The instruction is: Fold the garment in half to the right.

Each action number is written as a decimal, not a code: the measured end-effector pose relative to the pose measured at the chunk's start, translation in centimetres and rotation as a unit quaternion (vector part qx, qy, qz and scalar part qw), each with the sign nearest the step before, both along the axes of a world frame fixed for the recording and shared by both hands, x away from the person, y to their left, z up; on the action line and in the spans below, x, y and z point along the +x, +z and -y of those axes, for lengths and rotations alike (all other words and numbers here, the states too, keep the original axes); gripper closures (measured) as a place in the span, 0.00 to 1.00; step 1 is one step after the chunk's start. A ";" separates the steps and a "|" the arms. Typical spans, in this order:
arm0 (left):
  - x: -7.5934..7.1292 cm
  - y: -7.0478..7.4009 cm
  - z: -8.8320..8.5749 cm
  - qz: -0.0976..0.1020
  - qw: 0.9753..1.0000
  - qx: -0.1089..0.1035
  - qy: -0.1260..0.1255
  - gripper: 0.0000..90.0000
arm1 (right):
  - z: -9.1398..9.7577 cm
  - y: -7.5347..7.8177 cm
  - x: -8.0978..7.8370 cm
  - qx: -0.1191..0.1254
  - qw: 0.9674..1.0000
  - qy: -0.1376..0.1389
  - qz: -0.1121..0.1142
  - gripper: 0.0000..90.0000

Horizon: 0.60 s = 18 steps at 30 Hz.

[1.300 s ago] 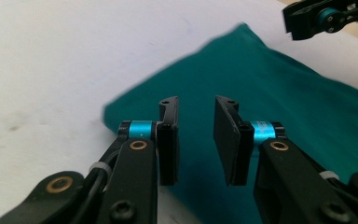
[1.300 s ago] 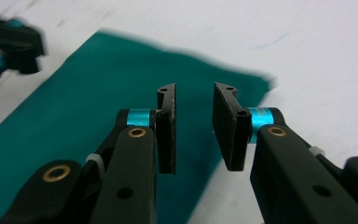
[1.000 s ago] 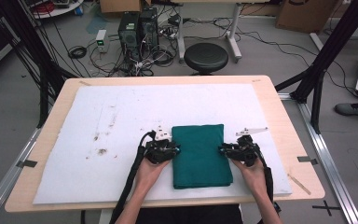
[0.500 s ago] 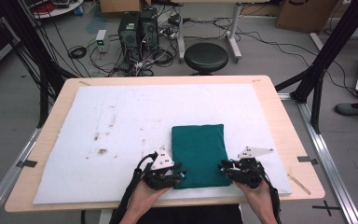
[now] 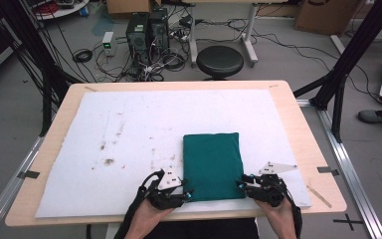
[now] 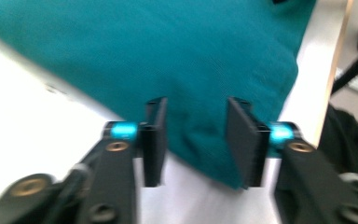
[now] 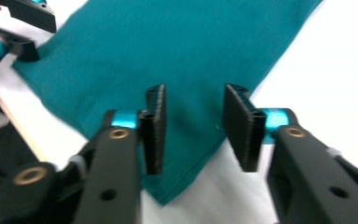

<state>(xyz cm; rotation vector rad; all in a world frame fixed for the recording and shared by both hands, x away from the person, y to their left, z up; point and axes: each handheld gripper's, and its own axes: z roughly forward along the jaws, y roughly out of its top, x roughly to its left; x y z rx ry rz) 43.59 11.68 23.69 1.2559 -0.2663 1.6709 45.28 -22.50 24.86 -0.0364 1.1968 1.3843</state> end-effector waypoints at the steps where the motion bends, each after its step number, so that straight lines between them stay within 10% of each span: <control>1: -0.3 0.1 -0.4 0.003 1.000 -0.002 -0.005 0.60 | 0.1 0.0 -0.2 0.005 1.000 0.003 0.005 0.62; 11: -3.0 2.1 -5.6 0.034 0.994 -0.079 -0.070 0.33 | 1.4 0.6 -2.1 0.045 0.997 0.035 0.053 0.31; 18: -3.7 3.1 -10.7 0.061 0.983 -0.142 -0.097 0.28 | 2.5 1.1 -2.7 0.078 0.992 0.044 0.089 0.23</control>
